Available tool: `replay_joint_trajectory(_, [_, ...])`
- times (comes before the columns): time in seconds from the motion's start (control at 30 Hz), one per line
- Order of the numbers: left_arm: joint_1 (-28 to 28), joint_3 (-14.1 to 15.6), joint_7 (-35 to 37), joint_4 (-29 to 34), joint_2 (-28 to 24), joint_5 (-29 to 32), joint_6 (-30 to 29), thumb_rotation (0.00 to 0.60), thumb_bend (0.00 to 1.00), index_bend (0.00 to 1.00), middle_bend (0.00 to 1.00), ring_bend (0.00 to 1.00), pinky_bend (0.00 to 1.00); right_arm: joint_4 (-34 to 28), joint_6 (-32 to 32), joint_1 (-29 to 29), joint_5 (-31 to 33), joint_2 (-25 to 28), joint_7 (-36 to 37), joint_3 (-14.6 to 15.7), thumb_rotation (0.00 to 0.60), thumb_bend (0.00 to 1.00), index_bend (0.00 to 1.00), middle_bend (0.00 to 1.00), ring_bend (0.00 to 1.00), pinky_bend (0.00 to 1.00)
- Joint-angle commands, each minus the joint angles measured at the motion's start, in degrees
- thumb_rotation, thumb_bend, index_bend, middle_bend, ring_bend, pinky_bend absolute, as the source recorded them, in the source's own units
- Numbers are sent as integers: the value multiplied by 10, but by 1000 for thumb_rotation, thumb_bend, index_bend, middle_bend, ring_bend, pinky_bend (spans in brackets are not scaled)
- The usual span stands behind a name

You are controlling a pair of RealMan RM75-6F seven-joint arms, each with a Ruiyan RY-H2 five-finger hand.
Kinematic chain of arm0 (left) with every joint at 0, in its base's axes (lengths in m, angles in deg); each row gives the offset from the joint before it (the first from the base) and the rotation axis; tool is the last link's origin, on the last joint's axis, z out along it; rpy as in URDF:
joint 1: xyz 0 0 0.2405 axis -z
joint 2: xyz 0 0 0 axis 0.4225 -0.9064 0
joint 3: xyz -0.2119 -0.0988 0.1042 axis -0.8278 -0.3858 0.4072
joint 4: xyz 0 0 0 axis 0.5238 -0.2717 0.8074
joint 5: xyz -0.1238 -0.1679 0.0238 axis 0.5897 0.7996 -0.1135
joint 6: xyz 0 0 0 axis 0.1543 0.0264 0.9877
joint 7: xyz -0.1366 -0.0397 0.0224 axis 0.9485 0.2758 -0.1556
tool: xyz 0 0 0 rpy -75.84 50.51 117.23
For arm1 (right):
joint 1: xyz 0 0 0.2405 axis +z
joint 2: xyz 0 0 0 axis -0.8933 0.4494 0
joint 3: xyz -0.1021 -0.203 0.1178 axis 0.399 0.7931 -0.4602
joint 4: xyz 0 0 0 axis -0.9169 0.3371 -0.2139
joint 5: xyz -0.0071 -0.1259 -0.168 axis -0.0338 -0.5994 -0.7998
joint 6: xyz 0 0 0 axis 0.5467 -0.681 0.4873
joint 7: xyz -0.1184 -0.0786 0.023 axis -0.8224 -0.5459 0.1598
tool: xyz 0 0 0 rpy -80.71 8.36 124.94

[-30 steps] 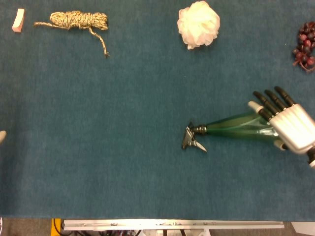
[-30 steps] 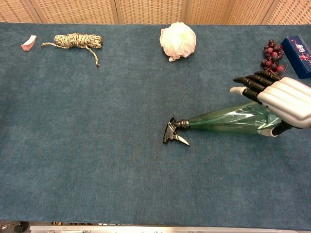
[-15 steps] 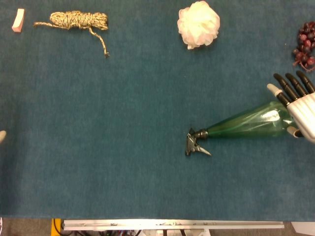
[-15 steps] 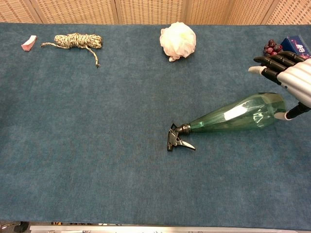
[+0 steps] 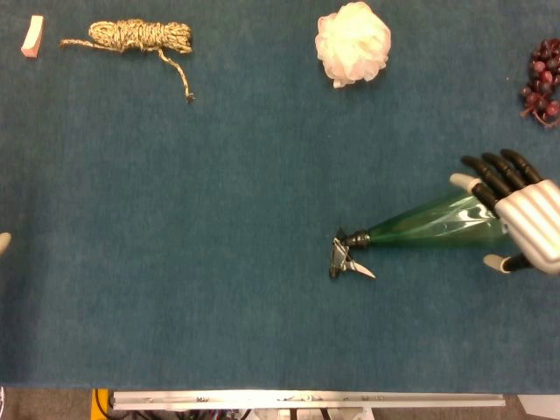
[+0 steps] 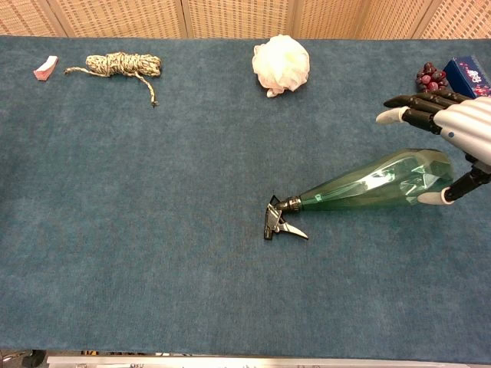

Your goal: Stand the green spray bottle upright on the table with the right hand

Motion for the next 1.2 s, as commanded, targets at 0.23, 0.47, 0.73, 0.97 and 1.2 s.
replay_joint_trajectory(0.23, [0, 0, 0, 0, 0, 0, 0, 600, 0, 0, 0, 0, 0, -33, 63, 51, 193, -65, -188, -20, 600, 0, 173, 87, 0, 44])
replay_joint_trajectory(0.47, [0, 0, 0, 0, 0, 0, 0, 600, 0, 0, 0, 0, 0, -14, 65, 96, 295, -126, -255, -32, 600, 0, 173, 87, 0, 44])
replay_joint_trajectory(0.73, [0, 0, 0, 0, 0, 0, 0, 600, 0, 0, 0, 0, 0, 11, 68, 126, 324, -163, -262, -30, 600, 0, 176, 137, 0, 53])
replay_joint_trajectory(0.97, [0, 0, 0, 0, 0, 0, 0, 600, 0, 0, 0, 0, 0, 25, 65, 140, 327, -175, -256, -22, 600, 0, 217, 186, 44, 162])
replay_joint_trajectory(1.2, [0, 0, 0, 0, 0, 0, 0, 600, 0, 0, 0, 0, 0, 36, 63, 150, 335, -182, -250, -15, 600, 0, 257, 250, 100, 185])
